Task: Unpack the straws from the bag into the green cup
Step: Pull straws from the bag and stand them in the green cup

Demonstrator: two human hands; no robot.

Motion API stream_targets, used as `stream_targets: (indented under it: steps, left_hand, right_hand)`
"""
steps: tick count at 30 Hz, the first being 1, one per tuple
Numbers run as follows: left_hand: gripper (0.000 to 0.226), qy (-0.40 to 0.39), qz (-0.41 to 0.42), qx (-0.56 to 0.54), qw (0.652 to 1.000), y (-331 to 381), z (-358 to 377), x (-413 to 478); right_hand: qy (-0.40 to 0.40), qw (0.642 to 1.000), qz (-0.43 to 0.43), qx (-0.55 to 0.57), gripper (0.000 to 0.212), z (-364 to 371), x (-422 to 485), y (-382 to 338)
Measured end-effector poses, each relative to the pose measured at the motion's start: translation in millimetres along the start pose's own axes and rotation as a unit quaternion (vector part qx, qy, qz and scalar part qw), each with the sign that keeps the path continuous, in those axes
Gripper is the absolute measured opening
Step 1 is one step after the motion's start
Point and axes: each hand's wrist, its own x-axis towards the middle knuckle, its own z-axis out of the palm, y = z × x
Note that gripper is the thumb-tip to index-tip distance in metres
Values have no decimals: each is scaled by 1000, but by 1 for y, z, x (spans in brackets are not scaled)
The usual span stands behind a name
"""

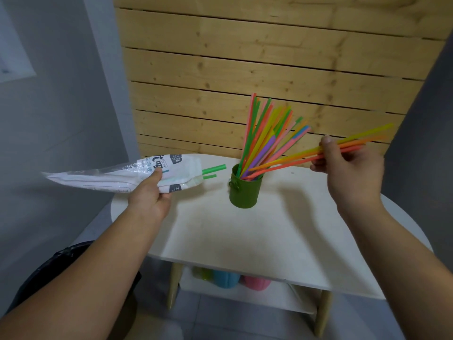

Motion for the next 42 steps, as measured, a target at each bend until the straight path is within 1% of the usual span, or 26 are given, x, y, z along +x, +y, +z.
stream_targets:
  steps: [2, 5, 9, 14, 15, 17, 19, 23, 26, 33, 36, 38, 40, 42]
  left_hand:
    - [36, -4, 0, 3, 1000, -3, 2, -4]
    - [36, -7, -3, 11, 1000, -7, 6, -10]
    - [37, -26, -11, 11, 1000, -8, 7, -14]
    - [37, -46, -13, 10, 999, -8, 8, -20]
    - [37, -49, -15, 13, 999, -9, 8, -20]
    - [37, -52, -21, 15, 998, -11, 8, -22]
    - [38, -53, -23, 15, 998, -12, 9, -22]
    - [39, -55, -21, 20, 998, -13, 10, -24]
    - [38, -54, -22, 23, 998, -14, 10, -26]
    - [37, -59, -25, 27, 998, -14, 11, -28]
    - [35, -61, -25, 28, 997, -14, 12, -30]
    - [36, -61, -24, 29, 997, -14, 12, -31]
    - [37, -60, -21, 27, 998, -12, 11, -31]
    - [38, -65, -16, 27, 997, -10, 11, -31]
  right_hand:
    - [-19, 999, -11, -25, 33, 10, -2, -1]
    - [-49, 998, 1, -42, 34, 28, -3, 1]
    - [-93, 995, 38, -23, 21, 51, -1, 8]
    - [-141, 987, 45, -57, 16, 73, -5, 21]
    - [-143, 986, 44, -71, 15, 76, -5, 25]
    - [-146, 984, 38, -94, 20, 81, -6, 30]
    - [-151, 983, 28, -100, 20, 86, -9, 31]
    - [-126, 987, -3, -99, 21, 92, -12, 29]
    - [-151, 983, 14, -100, 21, 93, -9, 35]
    - [-172, 983, 41, -53, 14, 84, -6, 46]
    - [-173, 982, 38, -61, 19, 78, -8, 46]
    - [-173, 980, 49, -80, 33, 73, -11, 46]
    - [-170, 976, 86, -105, 47, 66, -16, 46]
    - [-201, 963, 138, -117, 46, 61, -25, 45]
